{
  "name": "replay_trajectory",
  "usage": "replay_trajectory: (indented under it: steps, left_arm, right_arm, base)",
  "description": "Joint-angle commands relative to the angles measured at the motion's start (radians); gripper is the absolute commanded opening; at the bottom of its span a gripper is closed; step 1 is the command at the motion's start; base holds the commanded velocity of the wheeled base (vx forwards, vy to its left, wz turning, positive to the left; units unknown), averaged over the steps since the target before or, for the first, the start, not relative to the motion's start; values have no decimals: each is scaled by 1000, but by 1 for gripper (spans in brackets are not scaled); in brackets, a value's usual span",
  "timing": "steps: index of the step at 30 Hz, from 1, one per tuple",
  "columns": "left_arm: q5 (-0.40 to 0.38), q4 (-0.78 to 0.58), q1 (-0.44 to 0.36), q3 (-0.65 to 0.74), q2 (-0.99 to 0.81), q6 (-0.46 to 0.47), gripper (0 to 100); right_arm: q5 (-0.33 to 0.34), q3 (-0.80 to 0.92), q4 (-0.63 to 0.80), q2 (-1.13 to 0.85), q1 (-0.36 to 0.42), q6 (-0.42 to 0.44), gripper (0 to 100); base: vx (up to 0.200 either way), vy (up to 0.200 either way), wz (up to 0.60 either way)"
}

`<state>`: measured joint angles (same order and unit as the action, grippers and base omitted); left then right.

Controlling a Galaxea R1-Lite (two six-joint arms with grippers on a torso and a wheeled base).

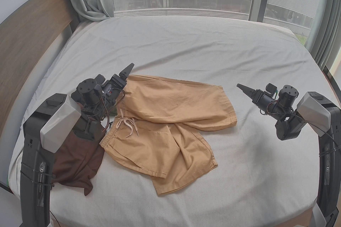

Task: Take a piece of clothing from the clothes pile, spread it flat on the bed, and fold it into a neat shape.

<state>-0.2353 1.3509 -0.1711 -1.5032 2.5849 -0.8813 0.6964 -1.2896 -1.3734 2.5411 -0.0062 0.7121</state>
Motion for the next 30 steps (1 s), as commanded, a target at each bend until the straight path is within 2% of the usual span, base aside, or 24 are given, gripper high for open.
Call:
replay_trajectory:
  steps: [1, 7, 13, 22, 27, 30]
  left_arm:
    - [5, -59, 4, 32, -25, 41, 100]
    - [5, -139, 15, 86, -74, 82, 100]
    - [39, -179, 47, 115, -100, 165, 100]
    - [16, -121, 48, 348, -279, 166, 100]
    - [-81, -82, 64, 577, -431, 168, 100]
    - [-165, -47, 87, 710, -499, 171, 100]
  right_arm:
    - [0, 161, -70, -87, 9, -5, 100]
    - [2, 346, -162, -148, 40, -39, 100]
    - [3, 497, -170, -180, 80, -149, 100]
    - [0, 610, -171, -205, 135, -183, 100]
    - [0, 641, -171, -205, 150, -212, 100]
    - [2, 647, -171, -217, 157, -212, 100]
  base:
    - [0, 0, 0]
    - [0, 0, 0]
    - [0, 0, 0]
    - [0, 0, 0]
    - [0, 0, 0]
    - [0, 0, 0]
